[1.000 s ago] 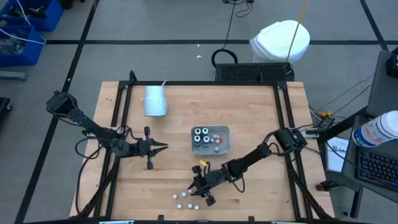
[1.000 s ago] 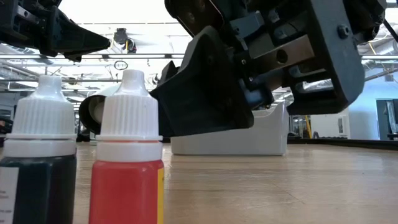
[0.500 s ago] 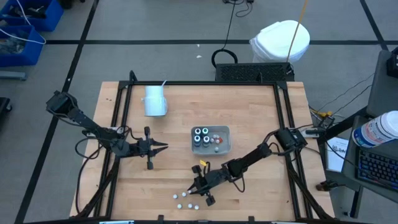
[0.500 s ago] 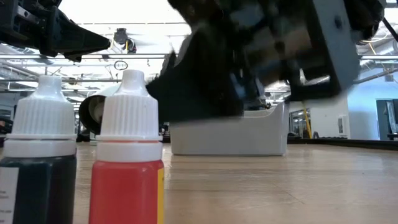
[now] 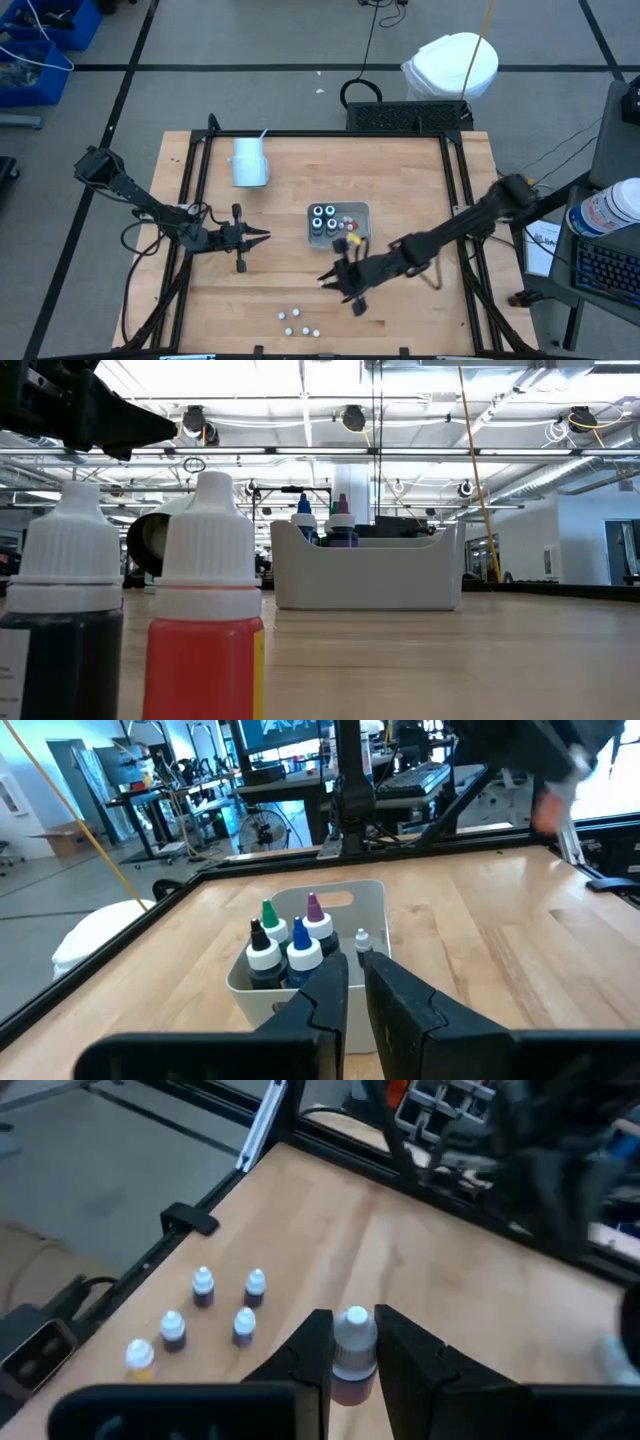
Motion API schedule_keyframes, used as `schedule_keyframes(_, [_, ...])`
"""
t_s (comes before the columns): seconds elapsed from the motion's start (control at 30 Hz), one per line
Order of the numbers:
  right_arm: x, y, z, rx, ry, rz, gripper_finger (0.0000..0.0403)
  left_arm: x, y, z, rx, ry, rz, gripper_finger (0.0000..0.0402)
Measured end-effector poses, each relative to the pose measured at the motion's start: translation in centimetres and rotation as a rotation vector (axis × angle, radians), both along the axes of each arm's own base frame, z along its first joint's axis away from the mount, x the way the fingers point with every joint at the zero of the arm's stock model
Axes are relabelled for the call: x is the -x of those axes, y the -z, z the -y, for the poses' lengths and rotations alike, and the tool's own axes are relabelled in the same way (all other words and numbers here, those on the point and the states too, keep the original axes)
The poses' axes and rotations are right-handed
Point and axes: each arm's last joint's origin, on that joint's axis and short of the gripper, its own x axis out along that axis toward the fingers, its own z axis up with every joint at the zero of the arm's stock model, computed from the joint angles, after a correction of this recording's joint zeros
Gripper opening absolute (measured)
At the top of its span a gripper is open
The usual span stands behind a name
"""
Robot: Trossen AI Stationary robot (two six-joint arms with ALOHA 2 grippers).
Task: Pick & Place food coloring
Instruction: Put the small red food coloring bottle into the white container
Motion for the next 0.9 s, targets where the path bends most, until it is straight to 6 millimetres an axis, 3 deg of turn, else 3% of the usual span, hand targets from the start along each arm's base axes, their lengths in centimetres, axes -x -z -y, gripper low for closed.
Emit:
schedule_keyframes(0.1, [2.2,-1.7,1.6,0.008,0.009,0.031,0.005,0.0,0.0,0.0,0.003,0.0,0.0,0.0047])
schedule_keyframes(0.2, [4.5,-1.8,4.0,0.024,0.125,0.056,0.005,0.0,0.0,0.0,0.006,0.002,0.001,0.0047])
schedule_keyframes(0.33, [7.3,0.6,7.6,0.04,0.345,0.061,0.005,0.0,0.0,0.0,0.016,0.002,0.002,0.0047])
schedule_keyframes(0.5, [9.6,5.1,11.0,0.005,0.47,0.083,0.005,0.0,0.0,0.0,0.016,0.001,0.001,0.0047])
schedule_keyframes(0.63, [10.4,7.3,12.7,-0.105,0.485,0.146,0.005,0.0,0.0,0.0,0.009,-0.001,0.0,0.0047])
schedule_keyframes(0.9, [9.8,8.7,12.9,-0.151,0.459,0.15,0.005,0.0,0.0,0.0,0.009,-0.001,0.0,0.0047])
